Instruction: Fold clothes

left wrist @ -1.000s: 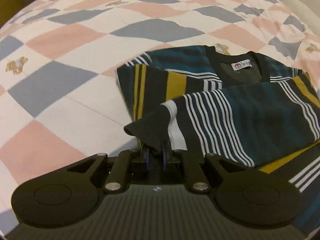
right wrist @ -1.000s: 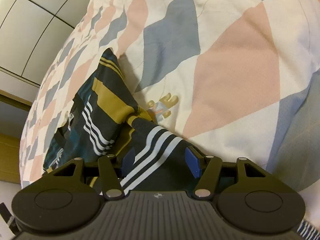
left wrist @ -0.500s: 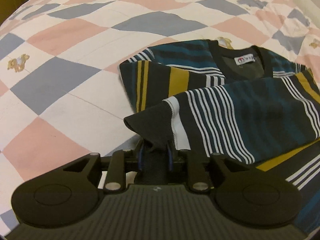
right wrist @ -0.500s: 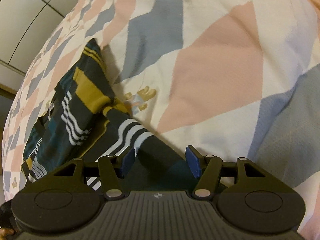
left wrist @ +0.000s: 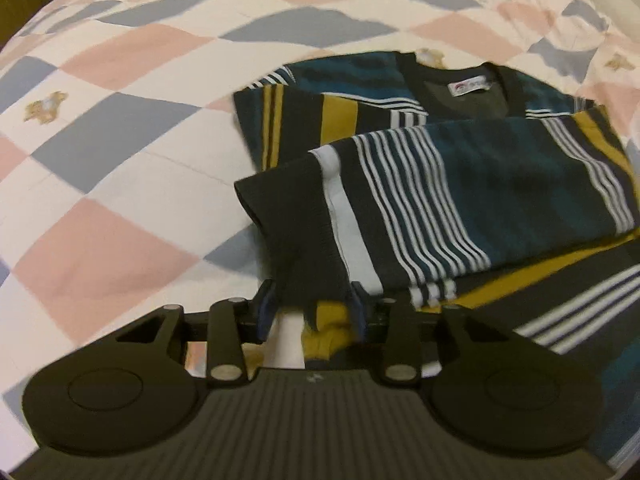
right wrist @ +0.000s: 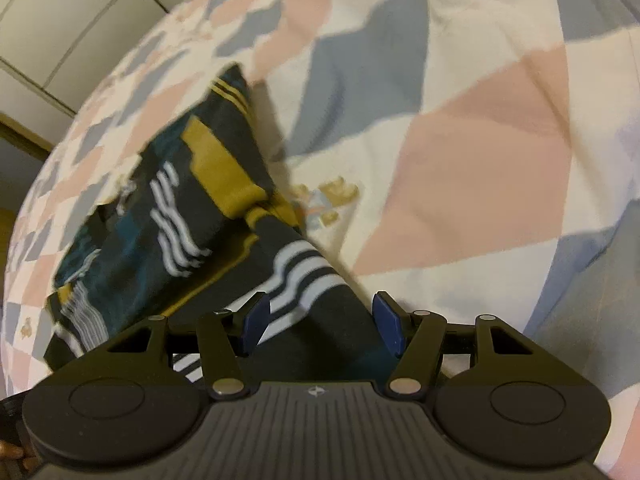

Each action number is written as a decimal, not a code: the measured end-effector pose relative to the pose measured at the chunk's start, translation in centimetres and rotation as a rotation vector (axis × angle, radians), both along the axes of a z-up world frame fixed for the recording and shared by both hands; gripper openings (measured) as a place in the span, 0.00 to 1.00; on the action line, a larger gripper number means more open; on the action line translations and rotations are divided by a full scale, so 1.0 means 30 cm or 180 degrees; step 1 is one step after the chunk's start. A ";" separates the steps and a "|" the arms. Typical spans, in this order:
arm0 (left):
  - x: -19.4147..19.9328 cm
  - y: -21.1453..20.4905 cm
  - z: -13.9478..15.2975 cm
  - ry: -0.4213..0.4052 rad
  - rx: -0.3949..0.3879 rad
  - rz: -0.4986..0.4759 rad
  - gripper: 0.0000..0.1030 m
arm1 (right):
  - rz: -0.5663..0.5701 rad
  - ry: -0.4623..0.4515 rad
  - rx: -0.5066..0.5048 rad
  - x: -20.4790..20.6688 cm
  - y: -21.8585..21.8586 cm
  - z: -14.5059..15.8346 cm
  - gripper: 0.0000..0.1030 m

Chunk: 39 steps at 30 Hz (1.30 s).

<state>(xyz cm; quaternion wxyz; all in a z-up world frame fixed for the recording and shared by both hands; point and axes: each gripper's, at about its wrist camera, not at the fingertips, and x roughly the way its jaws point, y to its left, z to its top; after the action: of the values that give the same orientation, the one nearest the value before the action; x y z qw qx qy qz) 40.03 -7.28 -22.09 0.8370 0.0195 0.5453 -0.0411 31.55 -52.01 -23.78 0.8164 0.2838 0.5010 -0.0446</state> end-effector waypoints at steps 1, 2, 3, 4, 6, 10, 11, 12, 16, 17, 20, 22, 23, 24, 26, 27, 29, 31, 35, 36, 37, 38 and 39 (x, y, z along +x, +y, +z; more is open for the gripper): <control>-0.032 -0.003 0.013 0.0002 -0.0016 0.0008 0.30 | 0.0040 -0.0025 -0.0016 -0.004 0.000 0.008 0.58; -0.072 -0.009 0.011 0.0060 -0.0020 0.0011 0.30 | 0.0124 -0.0039 -0.0036 -0.016 0.001 0.018 0.57; -0.112 -0.015 0.008 0.0120 -0.0024 0.0014 0.31 | 0.0220 -0.0001 -0.0082 -0.032 0.001 0.017 0.57; -0.153 -0.022 -0.001 0.0219 0.0000 0.0039 0.30 | 0.0316 0.0042 -0.0129 -0.047 0.000 0.015 0.57; -0.249 -0.035 0.000 0.0323 0.0011 0.0116 0.30 | 0.0520 0.0281 -0.0289 -0.084 -0.005 -0.015 0.57; -0.446 -0.072 0.016 0.0425 -0.0152 0.0234 0.30 | 0.0761 0.0410 -0.0403 -0.167 -0.030 -0.010 0.58; -0.497 -0.084 0.018 0.0449 -0.0195 0.0256 0.30 | 0.0817 0.0335 -0.0353 -0.190 -0.039 0.009 0.58; -0.546 -0.097 -0.004 0.0551 -0.0169 0.0300 0.30 | 0.0910 0.0301 -0.0301 -0.212 -0.043 0.014 0.57; -0.720 -0.124 -0.061 0.0902 -0.0127 0.0482 0.30 | 0.1357 0.0569 -0.0425 -0.290 -0.048 -0.029 0.57; -0.759 -0.130 -0.068 0.0966 -0.0120 0.0522 0.30 | 0.1460 0.0698 -0.0464 -0.310 -0.053 -0.050 0.57; -0.823 -0.143 -0.026 0.1029 -0.0127 0.0515 0.31 | 0.1627 0.0823 -0.0460 -0.370 -0.070 -0.050 0.57; -0.862 -0.141 0.011 0.0971 -0.0172 0.0491 0.39 | 0.1662 0.0805 -0.0452 -0.406 -0.081 -0.020 0.57; -0.879 -0.133 0.019 0.0963 -0.0177 0.0495 0.39 | 0.1645 0.0743 -0.0388 -0.423 -0.089 0.001 0.57; -0.896 -0.125 0.026 0.0954 -0.0182 0.0498 0.39 | 0.1620 0.0691 -0.0315 -0.439 -0.096 0.018 0.57; -0.928 -0.109 0.018 0.0963 -0.0164 0.0463 0.39 | 0.1535 0.0646 -0.0284 -0.476 -0.108 0.037 0.57; -0.933 -0.099 0.008 0.0980 -0.0142 0.0436 0.39 | 0.1486 0.0636 -0.0295 -0.494 -0.113 0.042 0.57; -0.953 -0.085 -0.014 0.1074 -0.0088 0.0393 0.37 | 0.1392 0.0629 -0.0330 -0.540 -0.117 0.048 0.57; -0.985 -0.072 0.000 0.0991 -0.0102 0.0302 0.34 | 0.1302 0.0630 -0.0376 -0.595 -0.116 0.049 0.57; -1.053 -0.054 0.028 0.0812 -0.0033 0.0050 0.32 | 0.1318 0.0402 -0.0542 -0.713 -0.103 0.080 0.57; -1.072 -0.054 0.036 0.0756 0.0054 -0.0063 0.31 | 0.1361 0.0336 -0.0652 -0.734 -0.096 0.088 0.57; -1.091 -0.054 0.044 0.0701 0.0140 -0.0175 0.32 | 0.1459 0.0293 -0.0774 -0.751 -0.087 0.095 0.57; -1.104 -0.061 0.051 0.0657 0.0245 -0.0295 0.32 | 0.1591 0.0242 -0.0938 -0.767 -0.074 0.105 0.57; -1.127 -0.077 0.060 0.0603 0.0369 -0.0433 0.31 | 0.1744 0.0189 -0.1082 -0.782 -0.063 0.112 0.57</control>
<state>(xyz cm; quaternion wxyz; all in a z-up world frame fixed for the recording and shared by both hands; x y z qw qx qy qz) 6.22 -9.61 -20.30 0.7745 0.1008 0.6208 -0.0678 8.10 -53.92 -20.41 0.8187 -0.0035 0.5678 0.0855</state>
